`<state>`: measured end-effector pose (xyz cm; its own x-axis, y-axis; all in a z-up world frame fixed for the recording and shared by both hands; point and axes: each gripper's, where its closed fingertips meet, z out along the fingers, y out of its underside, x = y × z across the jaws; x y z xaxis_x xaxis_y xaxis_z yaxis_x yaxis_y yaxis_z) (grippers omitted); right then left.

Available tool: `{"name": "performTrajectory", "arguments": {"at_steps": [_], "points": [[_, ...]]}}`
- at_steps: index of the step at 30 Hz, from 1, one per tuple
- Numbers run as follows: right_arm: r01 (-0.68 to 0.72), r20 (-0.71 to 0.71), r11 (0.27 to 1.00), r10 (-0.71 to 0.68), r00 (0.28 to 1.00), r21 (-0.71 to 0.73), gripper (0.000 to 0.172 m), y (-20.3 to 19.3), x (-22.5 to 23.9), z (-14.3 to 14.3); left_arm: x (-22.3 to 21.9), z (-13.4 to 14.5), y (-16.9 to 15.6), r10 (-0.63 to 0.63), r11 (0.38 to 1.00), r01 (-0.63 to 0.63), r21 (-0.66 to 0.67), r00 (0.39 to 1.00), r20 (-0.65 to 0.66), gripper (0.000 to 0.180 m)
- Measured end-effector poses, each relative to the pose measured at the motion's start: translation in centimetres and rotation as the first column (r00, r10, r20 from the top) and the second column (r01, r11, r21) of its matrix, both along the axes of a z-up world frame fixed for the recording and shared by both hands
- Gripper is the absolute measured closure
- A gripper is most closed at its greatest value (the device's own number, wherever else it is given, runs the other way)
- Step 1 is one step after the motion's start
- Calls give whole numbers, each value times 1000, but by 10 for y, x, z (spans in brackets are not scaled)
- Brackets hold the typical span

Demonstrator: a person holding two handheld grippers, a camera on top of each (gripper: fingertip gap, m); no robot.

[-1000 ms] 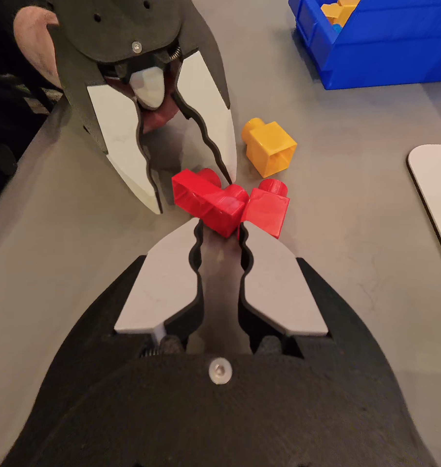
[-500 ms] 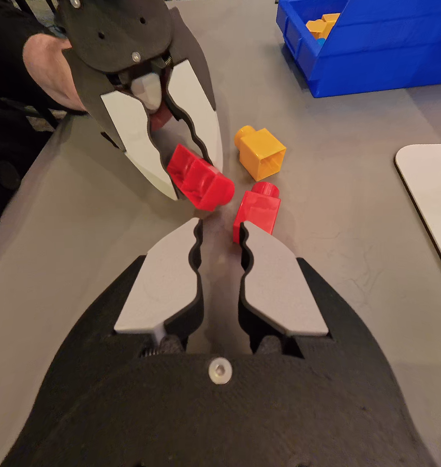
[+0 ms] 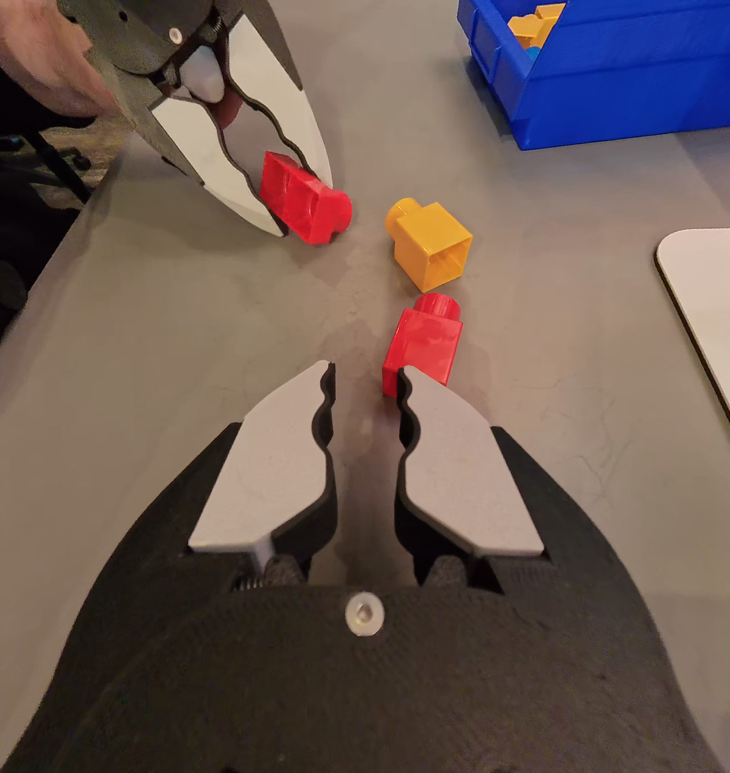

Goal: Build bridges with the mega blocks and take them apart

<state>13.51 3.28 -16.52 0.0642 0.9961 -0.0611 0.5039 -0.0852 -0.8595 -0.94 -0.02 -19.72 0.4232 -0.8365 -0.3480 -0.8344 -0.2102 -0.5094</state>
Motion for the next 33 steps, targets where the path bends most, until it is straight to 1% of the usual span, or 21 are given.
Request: {"name": "performTrajectory", "arguments": {"at_steps": [4,6,9,10,14,17,19,21,23,25,29,33], "points": [[1,4,1000,-1,1000,6,144,0,0,0,0,-1,0,-2,1000,3,-15,1000,19,138],[2,4,1000,-2,1000,8,143,0,0,0,-1,1,1,1,1000,-1,-9,1000,26,128],[12,2,1000,-12,1000,8,141,1,0,0,1,1,-1,-4,1000,5,-21,999,44,125],[24,2,1000,-24,1000,12,139,3,0,0,1,1,-1,-5,1000,5,-15,999,40,125],[114,57,990,-118,991,80,121,18,1,-7,3,1,-4,-17,1000,18,-13,998,58,123],[159,82,985,-163,983,61,113,22,-9,-10,3,1,-5,-12,1000,14,-19,997,81,123],[194,161,980,-197,967,36,113,30,-12,-22,2,0,-4,-9,1000,11,-17,996,89,123],[170,185,985,-169,968,10,136,30,-15,-26,3,1,-3,-10,1000,11,-11,996,91,123],[141,178,990,-136,975,-17,136,31,-18,-25,4,1,-2,-10,1000,11,-8,995,97,123],[80,157,997,-76,985,-19,136,33,-18,-21,4,1,-1,-12,1000,13,-8,994,104,123],[16,63,999,-13,998,-38,136,56,-24,-1,5,0,1,-18,1000,19,-14,993,121,124],[-99,112,995,96,989,15,136,79,-40,4,7,0,1,-24,1000,26,-16,991,134,125]]}}
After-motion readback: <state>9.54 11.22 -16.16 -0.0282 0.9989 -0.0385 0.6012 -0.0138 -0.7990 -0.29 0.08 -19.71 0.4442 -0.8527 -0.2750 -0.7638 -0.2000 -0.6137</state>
